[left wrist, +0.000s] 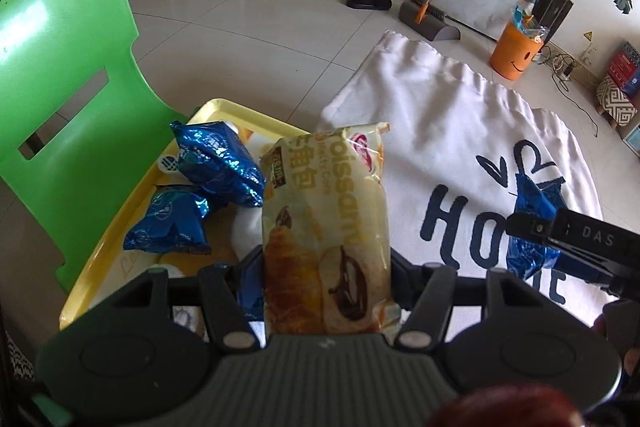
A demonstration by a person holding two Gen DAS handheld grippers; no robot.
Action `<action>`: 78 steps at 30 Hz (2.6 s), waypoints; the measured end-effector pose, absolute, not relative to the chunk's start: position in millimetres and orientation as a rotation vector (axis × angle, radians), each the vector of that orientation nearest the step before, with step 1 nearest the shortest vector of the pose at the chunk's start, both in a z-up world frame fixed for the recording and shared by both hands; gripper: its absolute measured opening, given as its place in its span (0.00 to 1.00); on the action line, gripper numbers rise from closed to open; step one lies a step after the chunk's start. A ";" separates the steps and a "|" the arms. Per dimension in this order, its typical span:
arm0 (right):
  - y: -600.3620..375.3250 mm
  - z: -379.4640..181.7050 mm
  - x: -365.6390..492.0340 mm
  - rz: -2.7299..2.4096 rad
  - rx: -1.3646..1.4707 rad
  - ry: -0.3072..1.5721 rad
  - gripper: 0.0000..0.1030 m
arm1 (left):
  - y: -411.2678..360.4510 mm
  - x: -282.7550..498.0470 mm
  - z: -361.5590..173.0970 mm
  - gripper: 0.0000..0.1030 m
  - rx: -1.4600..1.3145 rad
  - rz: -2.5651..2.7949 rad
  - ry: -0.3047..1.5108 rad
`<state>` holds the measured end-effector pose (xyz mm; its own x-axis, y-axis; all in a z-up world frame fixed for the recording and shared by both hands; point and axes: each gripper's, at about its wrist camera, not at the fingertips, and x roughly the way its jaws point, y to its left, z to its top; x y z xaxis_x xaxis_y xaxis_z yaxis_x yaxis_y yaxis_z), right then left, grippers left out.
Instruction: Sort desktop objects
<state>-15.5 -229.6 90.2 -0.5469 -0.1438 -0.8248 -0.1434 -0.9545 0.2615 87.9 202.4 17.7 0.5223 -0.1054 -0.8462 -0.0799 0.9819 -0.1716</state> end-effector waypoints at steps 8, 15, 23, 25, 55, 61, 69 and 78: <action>-260.2 91.0 -22.3 -2.699 1.471 -0.432 0.91 | 208.1 95.5 9.0 0.58 -0.206 -0.006 1.038; -287.8 86.9 -29.6 -2.660 1.460 -0.419 0.91 | 219.6 96.5 5.1 0.58 -0.214 0.031 1.047; -326.6 82.3 -40.2 -2.592 1.405 -0.416 0.91 | 239.3 98.6 1.7 0.58 -0.242 0.123 1.059; -336.1 80.7 -42.4 -2.574 1.387 -0.412 0.92 | 247.4 99.2 2.0 0.58 -0.258 0.159 1.057; -383.1 56.2 -57.1 -2.373 1.399 -0.489 0.94 | 289.2 102.7 -3.5 0.86 -0.321 0.405 1.033; -378.5 62.0 -56.5 -2.395 1.370 -0.485 0.94 | 285.8 102.5 1.8 0.89 -0.296 0.403 1.001; -374.7 72.5 -55.0 -2.448 1.344 -0.436 0.94 | 276.8 101.0 10.7 0.94 -0.250 0.383 0.959; -371.8 82.5 -47.7 -2.489 1.344 -0.369 0.94 | 272.6 97.4 14.4 0.97 -0.238 0.360 0.957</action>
<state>-47.7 -371.8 82.5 -0.5240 -0.3679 -0.7682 0.1290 -0.9258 0.3553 97.4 272.6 14.4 0.5235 0.1937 -0.8297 -0.4012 0.9152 -0.0394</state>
